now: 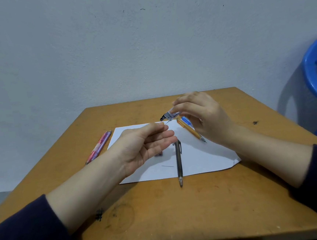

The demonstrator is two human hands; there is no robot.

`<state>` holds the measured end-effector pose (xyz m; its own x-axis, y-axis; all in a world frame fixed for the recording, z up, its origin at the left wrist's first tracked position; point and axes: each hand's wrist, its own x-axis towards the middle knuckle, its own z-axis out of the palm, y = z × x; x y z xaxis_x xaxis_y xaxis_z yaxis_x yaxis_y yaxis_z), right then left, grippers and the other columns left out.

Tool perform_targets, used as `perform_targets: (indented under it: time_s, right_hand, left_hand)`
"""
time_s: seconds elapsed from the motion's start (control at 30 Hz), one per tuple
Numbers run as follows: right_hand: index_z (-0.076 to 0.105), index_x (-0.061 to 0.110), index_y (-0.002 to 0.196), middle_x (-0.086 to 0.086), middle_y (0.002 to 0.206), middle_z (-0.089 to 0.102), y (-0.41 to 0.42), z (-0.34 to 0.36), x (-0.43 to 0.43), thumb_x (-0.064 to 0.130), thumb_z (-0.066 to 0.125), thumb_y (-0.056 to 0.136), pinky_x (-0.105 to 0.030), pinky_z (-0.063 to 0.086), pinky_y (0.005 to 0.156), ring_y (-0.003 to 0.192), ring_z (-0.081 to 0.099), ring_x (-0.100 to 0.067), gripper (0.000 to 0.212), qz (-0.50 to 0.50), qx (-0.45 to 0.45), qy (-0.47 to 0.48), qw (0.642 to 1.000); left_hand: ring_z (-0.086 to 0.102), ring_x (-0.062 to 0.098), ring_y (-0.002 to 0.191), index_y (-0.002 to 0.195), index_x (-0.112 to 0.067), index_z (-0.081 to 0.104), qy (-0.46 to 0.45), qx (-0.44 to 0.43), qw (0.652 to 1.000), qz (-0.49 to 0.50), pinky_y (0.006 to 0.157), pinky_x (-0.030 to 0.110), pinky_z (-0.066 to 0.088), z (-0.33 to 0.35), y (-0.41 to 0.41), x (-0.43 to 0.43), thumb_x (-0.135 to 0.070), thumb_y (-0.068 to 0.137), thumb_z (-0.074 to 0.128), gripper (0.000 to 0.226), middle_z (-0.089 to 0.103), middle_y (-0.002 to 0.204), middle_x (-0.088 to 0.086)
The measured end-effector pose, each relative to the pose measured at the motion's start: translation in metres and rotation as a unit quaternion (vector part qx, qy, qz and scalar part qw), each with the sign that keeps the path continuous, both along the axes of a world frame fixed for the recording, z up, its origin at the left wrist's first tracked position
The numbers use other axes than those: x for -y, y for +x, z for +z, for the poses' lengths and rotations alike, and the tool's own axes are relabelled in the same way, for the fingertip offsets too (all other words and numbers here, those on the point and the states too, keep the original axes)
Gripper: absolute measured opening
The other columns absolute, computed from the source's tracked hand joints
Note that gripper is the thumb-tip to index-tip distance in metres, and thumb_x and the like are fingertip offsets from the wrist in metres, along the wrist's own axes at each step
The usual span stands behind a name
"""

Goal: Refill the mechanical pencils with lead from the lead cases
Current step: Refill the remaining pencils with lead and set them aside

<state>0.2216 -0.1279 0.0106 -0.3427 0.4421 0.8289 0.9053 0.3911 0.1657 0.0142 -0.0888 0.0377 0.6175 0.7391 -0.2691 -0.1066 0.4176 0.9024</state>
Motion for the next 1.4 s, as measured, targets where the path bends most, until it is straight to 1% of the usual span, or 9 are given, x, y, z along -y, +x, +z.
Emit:
perform_targets:
  time_s: [0.17,0.4,0.7,0.9,1.0,1.1,1.17,1.2,1.4]
  right_hand:
    - [0.071,0.007,0.101,-0.008,0.104,0.068,0.001,0.000,-0.001,0.003,0.054,0.091,-0.040,0.048,0.075,0.098,0.062,-0.024,0.020,-0.004,-0.006,0.000,1.000]
    - [0.070,0.007,0.102,-0.010,0.104,0.068,0.003,0.001,-0.001,0.005,0.054,0.090,-0.035,0.046,0.078,0.098,0.061,-0.025,0.020,-0.018,-0.010,0.000,1.000]
    - [0.070,0.008,0.101,-0.009,0.103,0.067,0.004,0.003,0.000,0.006,0.053,0.091,-0.038,0.048,0.076,0.099,0.060,-0.024,0.020,-0.030,-0.023,0.012,0.999]
    - [0.069,0.009,0.103,-0.007,0.103,0.067,0.005,0.003,0.000,0.002,0.057,0.086,-0.040,0.049,0.081,0.101,0.058,-0.020,0.022,-0.051,-0.088,0.025,0.994]
    - [0.069,0.010,0.103,-0.004,0.102,0.068,0.005,0.003,0.000,-0.003,0.062,0.081,-0.044,0.047,0.089,0.099,0.061,-0.020,0.027,-0.071,-0.126,0.027,0.989]
    - [0.067,0.009,0.107,-0.003,0.103,0.068,0.001,0.005,0.002,-0.007,0.063,0.081,-0.026,0.049,0.089,0.097,0.061,-0.015,0.031,-0.051,-0.185,-0.003,0.981]
    - [0.065,0.009,0.113,0.002,0.103,0.064,-0.002,0.006,0.004,-0.008,0.063,0.081,-0.009,0.044,0.088,0.097,0.057,-0.005,0.036,-0.038,-0.217,-0.018,0.975]
    - [0.063,0.010,0.116,0.004,0.102,0.062,-0.003,0.006,0.004,-0.008,0.064,0.081,-0.006,0.042,0.087,0.097,0.055,-0.001,0.039,-0.035,-0.226,-0.023,0.973]
    - [0.054,0.023,0.129,-0.001,0.100,0.061,-0.006,0.006,0.003,-0.013,0.060,0.082,-0.016,0.052,0.082,0.092,0.058,-0.011,0.060,-0.015,-0.253,-0.062,0.965]
  left_hand:
    - [0.073,0.026,0.078,0.093,0.005,0.067,0.040,-0.018,0.999,0.006,0.066,0.024,0.060,-0.001,0.001,0.000,-0.007,0.085,0.066,0.015,0.073,0.086,0.019]
    - [0.073,0.025,0.076,0.087,0.006,0.070,0.193,-0.059,0.979,0.032,0.066,0.024,0.059,-0.003,-0.003,-0.003,-0.007,0.084,0.069,0.013,0.073,0.082,0.018]
    - [0.072,0.020,0.071,0.084,0.002,0.072,0.271,-0.086,0.956,0.069,0.066,0.026,0.059,-0.007,-0.002,-0.010,-0.008,0.085,0.069,0.010,0.074,0.079,0.014]
    - [0.061,-0.001,0.065,0.077,-0.017,0.074,0.355,-0.114,0.922,0.102,0.056,0.015,0.050,-0.010,-0.003,-0.019,-0.019,0.084,0.071,0.008,0.072,0.070,-0.008]
    - [0.057,-0.004,0.062,0.077,-0.022,0.072,0.379,-0.108,0.912,0.116,0.054,0.013,0.048,-0.012,-0.003,-0.022,-0.020,0.085,0.071,0.008,0.069,0.068,-0.009]
    - [0.057,-0.002,0.065,0.081,-0.024,0.072,0.402,-0.112,0.901,0.120,0.055,0.013,0.048,-0.014,-0.002,-0.025,-0.018,0.086,0.069,0.009,0.068,0.073,-0.007]
    - [0.057,-0.003,0.066,0.083,-0.025,0.071,0.412,-0.112,0.896,0.122,0.056,0.012,0.047,-0.016,-0.001,-0.027,-0.016,0.087,0.067,0.011,0.068,0.073,-0.010]
    - [0.058,-0.004,0.066,0.084,-0.026,0.071,0.417,-0.110,0.893,0.125,0.057,0.012,0.047,-0.016,-0.001,-0.028,-0.015,0.088,0.066,0.012,0.068,0.071,-0.012]
    - [0.062,-0.004,0.071,0.084,-0.027,0.067,0.464,-0.122,0.868,0.126,0.060,0.008,0.043,-0.019,-0.001,-0.033,-0.014,0.091,0.062,0.016,0.071,0.068,-0.014]
